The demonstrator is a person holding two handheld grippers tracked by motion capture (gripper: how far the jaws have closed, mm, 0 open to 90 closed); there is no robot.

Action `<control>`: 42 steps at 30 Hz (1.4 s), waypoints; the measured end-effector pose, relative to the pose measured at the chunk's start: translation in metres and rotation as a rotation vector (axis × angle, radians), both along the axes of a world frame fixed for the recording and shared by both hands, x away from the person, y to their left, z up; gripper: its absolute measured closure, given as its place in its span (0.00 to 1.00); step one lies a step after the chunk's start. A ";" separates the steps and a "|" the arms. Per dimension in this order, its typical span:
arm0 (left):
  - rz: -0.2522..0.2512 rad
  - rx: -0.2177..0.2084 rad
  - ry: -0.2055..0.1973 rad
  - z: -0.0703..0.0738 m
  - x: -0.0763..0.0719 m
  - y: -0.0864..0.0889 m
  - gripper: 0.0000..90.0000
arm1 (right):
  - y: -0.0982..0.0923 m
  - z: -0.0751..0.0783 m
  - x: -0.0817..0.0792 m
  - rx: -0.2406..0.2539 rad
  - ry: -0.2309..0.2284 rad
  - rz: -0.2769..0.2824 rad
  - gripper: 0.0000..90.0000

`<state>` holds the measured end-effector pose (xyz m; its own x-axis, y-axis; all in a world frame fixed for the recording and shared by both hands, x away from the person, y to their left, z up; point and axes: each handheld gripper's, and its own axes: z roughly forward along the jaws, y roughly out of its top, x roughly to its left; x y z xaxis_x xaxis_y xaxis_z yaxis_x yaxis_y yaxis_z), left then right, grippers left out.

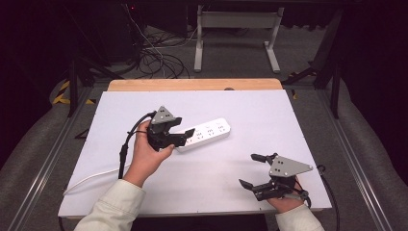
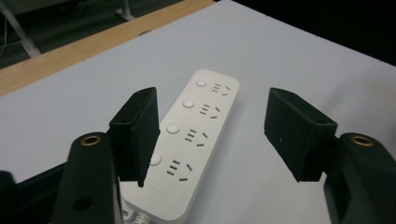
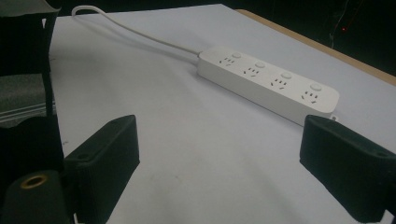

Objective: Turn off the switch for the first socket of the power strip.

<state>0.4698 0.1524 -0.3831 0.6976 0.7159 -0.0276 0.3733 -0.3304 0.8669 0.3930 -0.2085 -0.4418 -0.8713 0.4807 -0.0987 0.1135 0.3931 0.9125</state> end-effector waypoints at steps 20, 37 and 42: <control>-0.118 -0.079 -0.125 -0.002 -0.053 0.047 0.19 | 0.001 0.000 -0.001 0.001 -0.007 0.002 0.14; -0.150 -0.063 -0.143 -0.042 -0.079 0.084 0.16 | 0.001 0.000 -0.001 0.008 -0.007 0.005 0.13; -0.154 -0.058 -0.138 -0.054 -0.088 0.091 0.15 | 0.000 0.001 -0.002 0.009 -0.010 0.006 0.13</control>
<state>0.3822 0.2438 -0.4372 0.7986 0.6007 0.0380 0.1986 -0.3225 0.9255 0.3914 -0.2082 -0.4413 -0.8733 0.4763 -0.1026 0.1023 0.3852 0.9172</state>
